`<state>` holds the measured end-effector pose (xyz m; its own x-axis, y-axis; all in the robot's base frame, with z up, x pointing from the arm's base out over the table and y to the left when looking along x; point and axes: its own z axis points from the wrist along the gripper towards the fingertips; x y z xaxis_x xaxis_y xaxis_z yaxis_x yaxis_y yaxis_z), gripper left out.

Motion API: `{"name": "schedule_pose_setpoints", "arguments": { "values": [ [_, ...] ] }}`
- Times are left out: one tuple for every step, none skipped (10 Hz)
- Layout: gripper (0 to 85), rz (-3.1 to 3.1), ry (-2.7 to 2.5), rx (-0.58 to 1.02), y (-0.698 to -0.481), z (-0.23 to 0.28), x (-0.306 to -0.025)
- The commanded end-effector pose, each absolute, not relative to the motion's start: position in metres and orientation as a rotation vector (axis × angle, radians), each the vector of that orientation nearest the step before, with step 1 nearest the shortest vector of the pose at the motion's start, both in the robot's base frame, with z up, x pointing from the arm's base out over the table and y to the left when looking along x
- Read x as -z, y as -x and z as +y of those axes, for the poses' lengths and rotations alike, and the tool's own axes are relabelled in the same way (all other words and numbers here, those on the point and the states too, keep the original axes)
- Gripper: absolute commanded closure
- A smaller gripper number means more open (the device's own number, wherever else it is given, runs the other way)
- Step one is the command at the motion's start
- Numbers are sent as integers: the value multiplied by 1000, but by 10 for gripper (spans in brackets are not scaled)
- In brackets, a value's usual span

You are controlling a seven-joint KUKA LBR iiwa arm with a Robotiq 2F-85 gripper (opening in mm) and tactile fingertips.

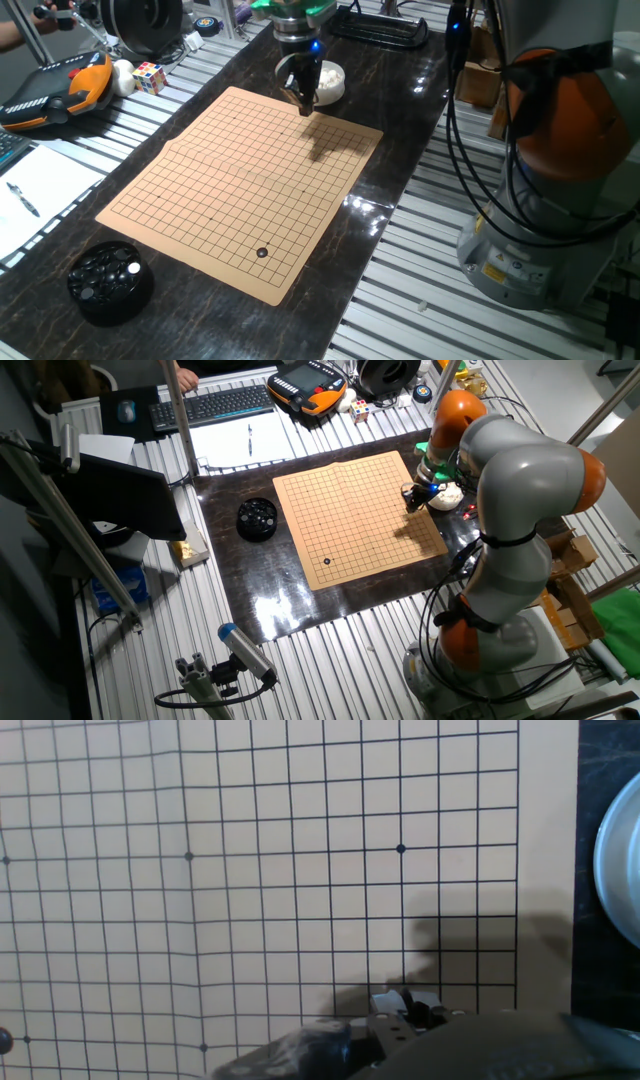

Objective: Play the first move as black on the 3-4 point in the upper right corner of the Go board

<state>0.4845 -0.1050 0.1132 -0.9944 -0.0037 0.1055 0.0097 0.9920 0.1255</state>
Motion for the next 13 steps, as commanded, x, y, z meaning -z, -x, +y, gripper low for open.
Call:
{"name": "schedule_pose_setpoints", "arguments": {
  "values": [
    [833,-3032,3,192,-485,-105,-112],
    [833,-3043,2,193,-485,-104,-109],
    [833,-3044,4,200,-486,-102,-109],
    [833,-3044,15,202,-487,-100,-110],
    [833,-3041,27,201,-487,-100,-110],
    [833,-3025,44,199,-487,-100,-110],
    [830,-3013,56,208,-487,-100,-110],
    [830,-3010,83,206,-487,-100,-110],
    [830,-3011,114,196,-487,-100,-110],
    [830,-3012,138,185,-487,-100,-110],
    [823,-3009,154,184,-487,-100,-110],
    [823,-3005,158,183,-487,-100,-110],
    [827,-3005,138,205,-487,-100,-110]
  ]
}}
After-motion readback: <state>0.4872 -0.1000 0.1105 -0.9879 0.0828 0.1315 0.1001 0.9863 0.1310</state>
